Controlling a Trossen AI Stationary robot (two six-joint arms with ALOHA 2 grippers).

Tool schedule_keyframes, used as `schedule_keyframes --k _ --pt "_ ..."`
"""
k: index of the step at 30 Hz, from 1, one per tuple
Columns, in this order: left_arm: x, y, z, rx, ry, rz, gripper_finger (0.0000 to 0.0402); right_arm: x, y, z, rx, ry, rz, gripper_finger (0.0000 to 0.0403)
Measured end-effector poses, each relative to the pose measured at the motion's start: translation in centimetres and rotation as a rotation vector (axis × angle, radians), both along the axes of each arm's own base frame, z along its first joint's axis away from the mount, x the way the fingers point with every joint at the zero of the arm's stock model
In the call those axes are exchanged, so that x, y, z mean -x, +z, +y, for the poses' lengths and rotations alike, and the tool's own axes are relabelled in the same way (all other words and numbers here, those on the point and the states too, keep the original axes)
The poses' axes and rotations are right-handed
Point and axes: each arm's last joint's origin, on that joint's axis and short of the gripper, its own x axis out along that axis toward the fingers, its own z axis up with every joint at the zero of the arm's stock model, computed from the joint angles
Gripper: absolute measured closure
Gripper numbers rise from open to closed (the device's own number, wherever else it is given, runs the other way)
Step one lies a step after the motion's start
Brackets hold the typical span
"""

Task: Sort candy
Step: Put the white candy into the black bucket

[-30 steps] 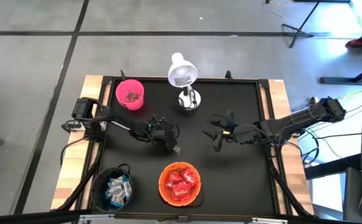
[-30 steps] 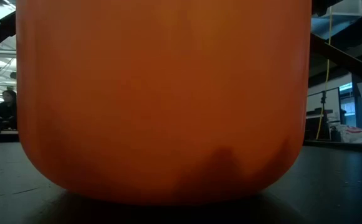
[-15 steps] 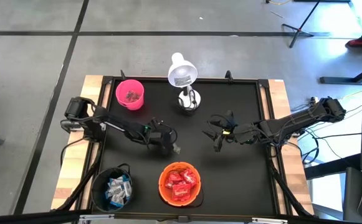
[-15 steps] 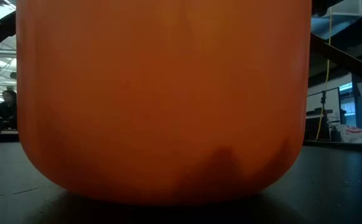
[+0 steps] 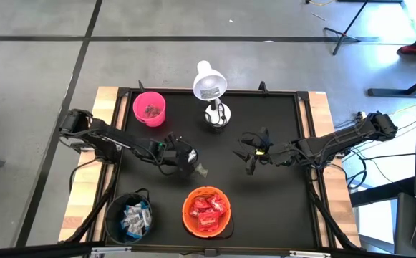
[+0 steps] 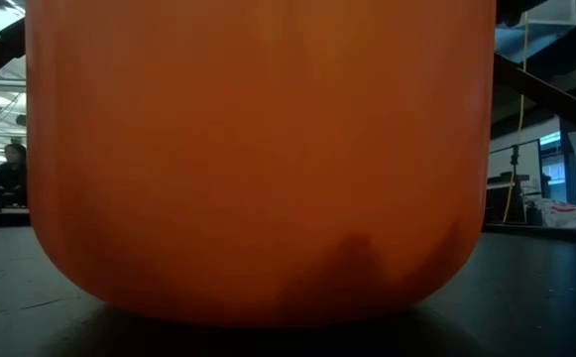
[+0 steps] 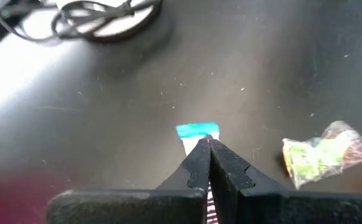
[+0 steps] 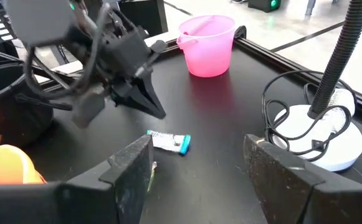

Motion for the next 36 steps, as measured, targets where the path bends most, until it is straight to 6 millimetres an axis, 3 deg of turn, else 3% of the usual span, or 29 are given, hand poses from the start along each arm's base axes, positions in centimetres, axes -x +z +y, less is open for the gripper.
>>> schedule_keyframes --k 7,11,15,22,27,32,36 --pt "1.1 2.1 -0.9 -0.002 -0.058 -0.035 0.0401 0.1 -0.2 0.0 0.006 0.000 0.018 0.0157" --pt "1.1 1.9 -1.0 0.067 -0.117 -0.010 0.0401 0.1 -0.2 0.0 0.006 0.000 0.020 0.0157" --pt "0.6 0.4 -0.7 0.096 -0.126 0.053 0.0379 0.1 -0.2 0.0 0.004 0.001 0.018 0.0157" --pt "-0.4 -3.4 0.3 0.117 -0.097 0.184 0.0275 0.1 -0.1 0.0 0.001 0.003 0.016 0.0157" --pt "-1.0 -4.9 0.8 0.144 -0.079 0.195 0.0221 0.1 -0.1 0.0 0.000 0.002 0.016 0.0157" --pt "-1.3 -5.8 1.6 0.187 -0.005 0.199 0.0211 0.1 -0.2 0.0 0.001 0.002 0.019 0.0157" --pt "-1.3 -6.0 1.8 0.205 0.005 0.208 0.0227 0.1 -0.2 0.0 0.001 0.003 0.019 0.0157"
